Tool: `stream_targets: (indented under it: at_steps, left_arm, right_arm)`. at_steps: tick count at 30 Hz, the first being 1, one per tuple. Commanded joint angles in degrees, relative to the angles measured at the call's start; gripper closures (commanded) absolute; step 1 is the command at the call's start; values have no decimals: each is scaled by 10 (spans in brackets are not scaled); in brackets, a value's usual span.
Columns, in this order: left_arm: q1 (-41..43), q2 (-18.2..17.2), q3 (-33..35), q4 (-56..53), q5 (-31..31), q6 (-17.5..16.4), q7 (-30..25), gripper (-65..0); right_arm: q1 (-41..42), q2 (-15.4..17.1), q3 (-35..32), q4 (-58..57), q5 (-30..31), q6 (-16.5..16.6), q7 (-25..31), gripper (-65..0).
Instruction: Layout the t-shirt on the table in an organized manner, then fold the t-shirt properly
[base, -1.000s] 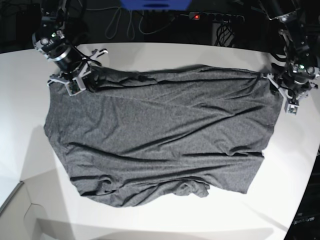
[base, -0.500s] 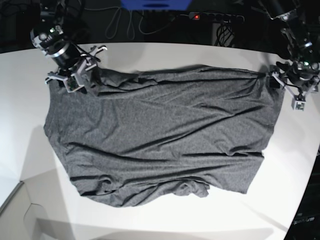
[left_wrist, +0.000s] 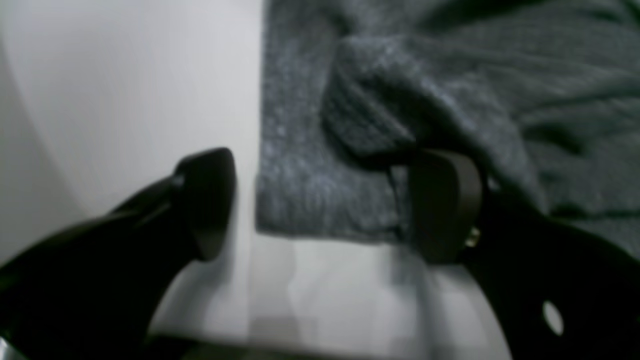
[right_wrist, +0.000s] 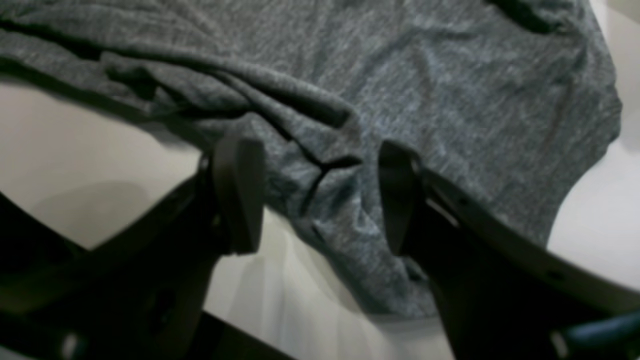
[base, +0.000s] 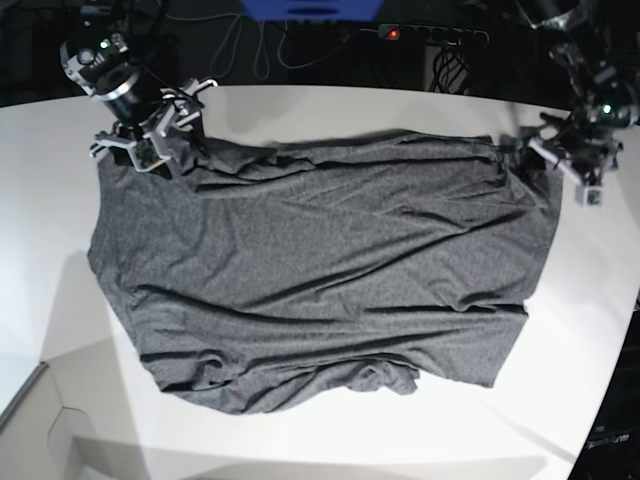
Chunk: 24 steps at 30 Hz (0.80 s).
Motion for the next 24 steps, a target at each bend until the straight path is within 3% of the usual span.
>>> stream_targets:
  at_steps: [1, 15, 21, 24]
  left_arm:
    - [-5, -12, -11, 17, -9, 4, -10, -529]
    - [-16, -12, -16, -44, -16, 4, -15, -529]
    - [-16, -12, -16, -57, -16, -70, -14, -526]
    - [-19, -13, -18, -88, -12, -70, -17, -509]
  right_arm:
    - [2, 2, 2, 11, 8, -2, 15, -368]
    - [-28, -5, -2, 45, 9, -2, 19, -368]
    - [-57, -7, -25, 46, 7, -2, 20, -368]
    - [-72, -3, -48, 46, 6, -2, 20, -368]
